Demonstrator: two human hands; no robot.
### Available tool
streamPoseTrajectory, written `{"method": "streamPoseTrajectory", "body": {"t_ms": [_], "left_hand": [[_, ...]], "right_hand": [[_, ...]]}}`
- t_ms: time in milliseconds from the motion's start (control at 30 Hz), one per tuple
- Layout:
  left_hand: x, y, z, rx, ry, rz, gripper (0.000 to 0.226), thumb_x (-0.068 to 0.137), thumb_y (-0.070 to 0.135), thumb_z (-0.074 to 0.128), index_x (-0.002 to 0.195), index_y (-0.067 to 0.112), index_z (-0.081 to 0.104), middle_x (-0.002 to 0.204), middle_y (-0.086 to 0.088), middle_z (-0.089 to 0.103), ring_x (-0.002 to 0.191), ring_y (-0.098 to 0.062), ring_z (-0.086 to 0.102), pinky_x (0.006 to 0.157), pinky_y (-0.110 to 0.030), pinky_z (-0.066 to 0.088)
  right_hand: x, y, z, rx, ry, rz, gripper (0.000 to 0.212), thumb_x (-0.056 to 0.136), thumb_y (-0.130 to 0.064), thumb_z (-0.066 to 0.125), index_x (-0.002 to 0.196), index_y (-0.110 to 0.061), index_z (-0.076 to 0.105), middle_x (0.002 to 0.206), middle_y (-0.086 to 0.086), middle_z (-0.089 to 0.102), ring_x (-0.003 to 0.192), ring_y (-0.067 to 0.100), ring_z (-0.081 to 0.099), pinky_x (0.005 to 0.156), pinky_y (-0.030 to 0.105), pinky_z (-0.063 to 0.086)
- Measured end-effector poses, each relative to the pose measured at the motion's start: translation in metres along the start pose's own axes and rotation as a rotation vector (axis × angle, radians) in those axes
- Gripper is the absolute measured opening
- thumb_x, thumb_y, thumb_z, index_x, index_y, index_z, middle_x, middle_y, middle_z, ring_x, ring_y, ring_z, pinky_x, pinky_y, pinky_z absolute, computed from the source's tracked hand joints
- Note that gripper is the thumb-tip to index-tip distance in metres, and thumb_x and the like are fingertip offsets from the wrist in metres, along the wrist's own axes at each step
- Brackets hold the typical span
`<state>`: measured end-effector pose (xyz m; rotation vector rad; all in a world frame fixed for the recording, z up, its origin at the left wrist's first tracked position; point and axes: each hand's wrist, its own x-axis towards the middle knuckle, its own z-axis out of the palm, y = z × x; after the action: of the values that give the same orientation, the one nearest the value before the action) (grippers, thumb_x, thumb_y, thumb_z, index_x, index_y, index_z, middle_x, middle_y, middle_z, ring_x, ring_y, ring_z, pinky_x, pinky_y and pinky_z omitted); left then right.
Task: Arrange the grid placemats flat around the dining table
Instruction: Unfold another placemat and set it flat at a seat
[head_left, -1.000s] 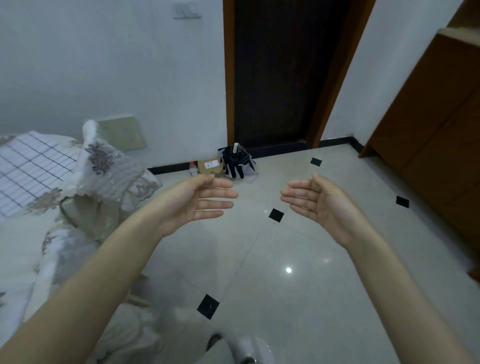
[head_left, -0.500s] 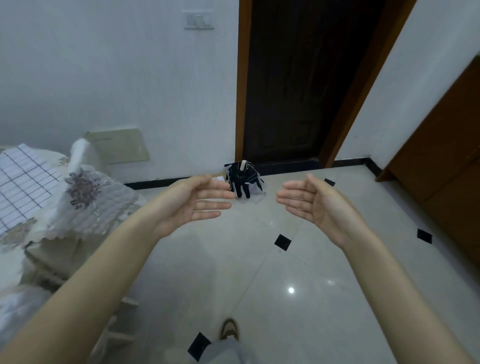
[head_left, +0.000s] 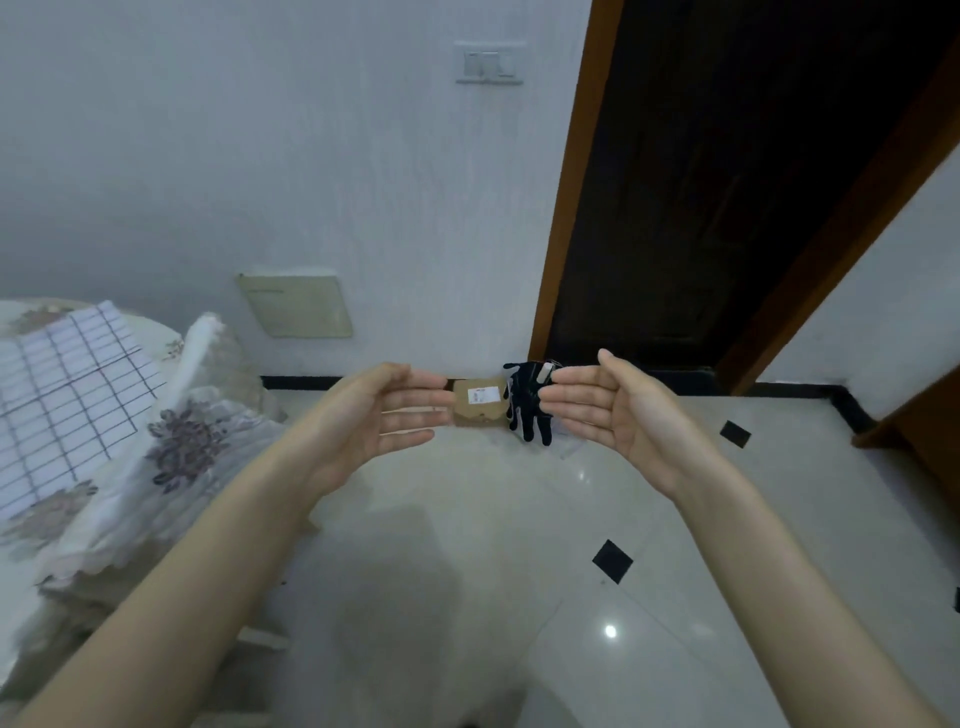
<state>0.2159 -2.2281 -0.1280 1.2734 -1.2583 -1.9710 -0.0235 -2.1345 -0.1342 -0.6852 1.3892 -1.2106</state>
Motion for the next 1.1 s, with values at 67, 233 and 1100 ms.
{"method": "streamPoseTrajectory", "body": {"t_ms": [67, 233, 1100], "left_hand": [[0.01, 0.007, -0.007, -0.016, 0.05, 0.008, 0.037, 0.102, 0.024, 0.034, 0.109, 0.007, 0.066, 0.106, -0.01, 0.075, 0.098, -0.023, 0.072, 0.093, -0.036, 0.052], [0.046, 0.027, -0.017, -0.049, 0.159, 0.0, 0.036, 0.102, 0.025, 0.036, 0.113, 0.006, 0.065, 0.107, -0.01, 0.074, 0.1, -0.025, 0.071, 0.096, -0.038, 0.051], [0.176, 0.104, -0.043, -0.309, 0.617, 0.118, 0.04, 0.101, 0.032, 0.035, 0.109, 0.008, 0.066, 0.11, -0.011, 0.073, 0.104, -0.024, 0.07, 0.097, -0.037, 0.05]], "right_hand": [[0.024, -0.01, 0.004, -0.007, -0.045, 0.007, 0.049, 0.105, -0.037, 0.03, 0.113, -0.005, 0.066, 0.105, 0.012, 0.074, 0.1, 0.02, 0.071, 0.085, 0.028, 0.058], [0.098, -0.042, 0.006, -0.066, -0.188, 0.025, 0.048, 0.105, -0.037, 0.03, 0.113, -0.005, 0.066, 0.106, 0.012, 0.074, 0.101, 0.021, 0.071, 0.092, 0.034, 0.052], [0.372, -0.134, 0.051, -0.259, -0.706, 0.081, 0.048, 0.105, -0.035, 0.028, 0.112, -0.005, 0.065, 0.106, 0.012, 0.074, 0.102, 0.023, 0.07, 0.096, 0.037, 0.051]]}}
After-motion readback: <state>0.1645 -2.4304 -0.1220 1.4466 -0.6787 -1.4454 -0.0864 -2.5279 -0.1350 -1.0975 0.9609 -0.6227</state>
